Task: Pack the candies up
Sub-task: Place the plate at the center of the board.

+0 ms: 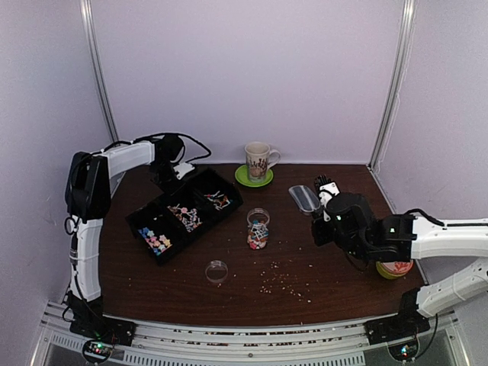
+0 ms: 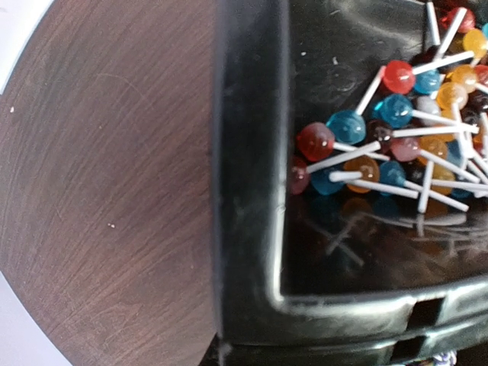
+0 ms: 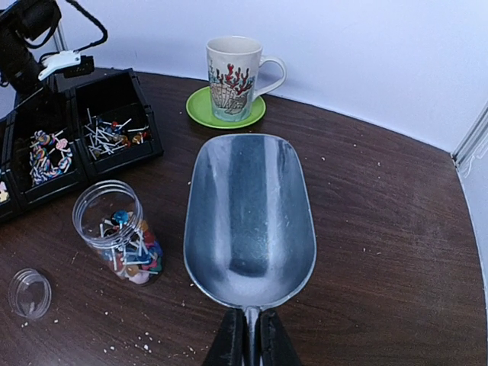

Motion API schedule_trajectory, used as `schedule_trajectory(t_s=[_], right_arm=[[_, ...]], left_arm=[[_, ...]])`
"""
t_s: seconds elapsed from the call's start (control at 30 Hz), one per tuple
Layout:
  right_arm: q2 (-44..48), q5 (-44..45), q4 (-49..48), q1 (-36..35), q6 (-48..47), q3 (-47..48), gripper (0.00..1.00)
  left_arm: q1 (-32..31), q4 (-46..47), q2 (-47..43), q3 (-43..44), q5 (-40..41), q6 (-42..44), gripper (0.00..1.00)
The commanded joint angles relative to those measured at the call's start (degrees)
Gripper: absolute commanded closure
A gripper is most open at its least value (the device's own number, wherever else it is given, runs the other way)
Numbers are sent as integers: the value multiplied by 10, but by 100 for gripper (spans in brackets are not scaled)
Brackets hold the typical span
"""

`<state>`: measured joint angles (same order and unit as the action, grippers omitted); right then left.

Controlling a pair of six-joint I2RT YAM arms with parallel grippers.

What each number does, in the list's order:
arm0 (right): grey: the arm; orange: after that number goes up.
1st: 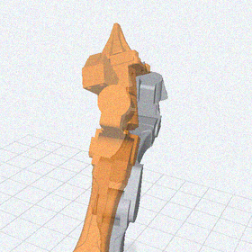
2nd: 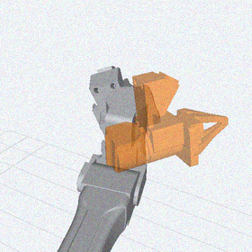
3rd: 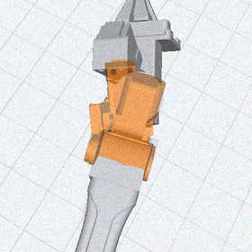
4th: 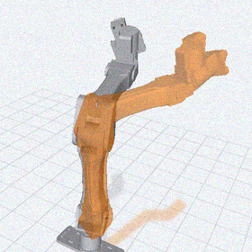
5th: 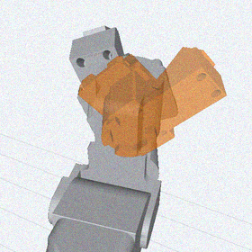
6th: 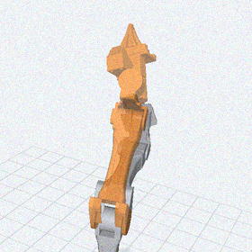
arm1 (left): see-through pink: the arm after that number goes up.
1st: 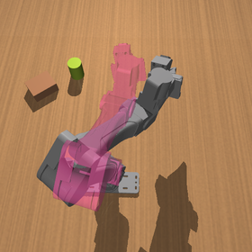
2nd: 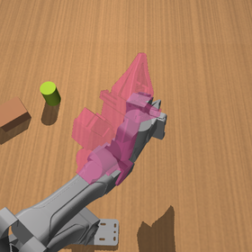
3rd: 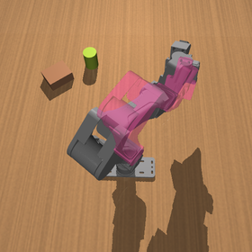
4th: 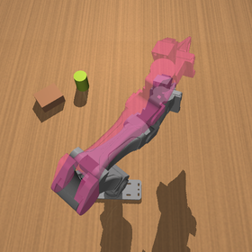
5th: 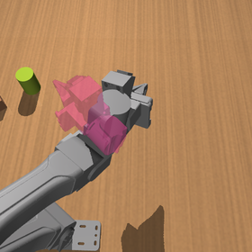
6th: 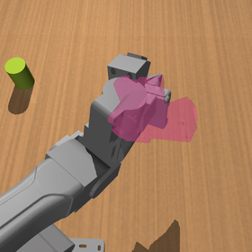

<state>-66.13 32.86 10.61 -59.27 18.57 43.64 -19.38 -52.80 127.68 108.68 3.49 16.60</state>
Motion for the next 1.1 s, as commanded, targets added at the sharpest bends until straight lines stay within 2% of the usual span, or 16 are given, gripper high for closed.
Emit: schedule_trajectory(t_s=[0.0,0.1,0.27,0.47,0.6,0.77,0.87,1.0,1.07], right_arm=[[-13,-23,-14,33,37,24,100],[-31,-54,-25,60,41,33,100],[-83,-108,-29,110,51,64,100],[-149,-154,-17,153,63,114,100],[-200,-172,0,178,72,151,100],[-272,-200,22,208,86,193,100],[-306,-209,42,215,92,216,100],[-337,-218,60,219,96,244,100],[-350,-216,76,220,94,258,100]], left_arm=[[-2,14,25,24,44,11,88],[-2,19,30,26,47,11,86],[-2,25,38,28,56,13,75],[-2,25,47,27,58,6,67],[-2,25,31,23,74,-6,52],[-2,17,-2,31,93,-32,25],[-2,-1,-22,49,104,-51,16],[-2,-34,-45,72,111,-85,11],[-2,-47,-60,77,116,-109,3]])
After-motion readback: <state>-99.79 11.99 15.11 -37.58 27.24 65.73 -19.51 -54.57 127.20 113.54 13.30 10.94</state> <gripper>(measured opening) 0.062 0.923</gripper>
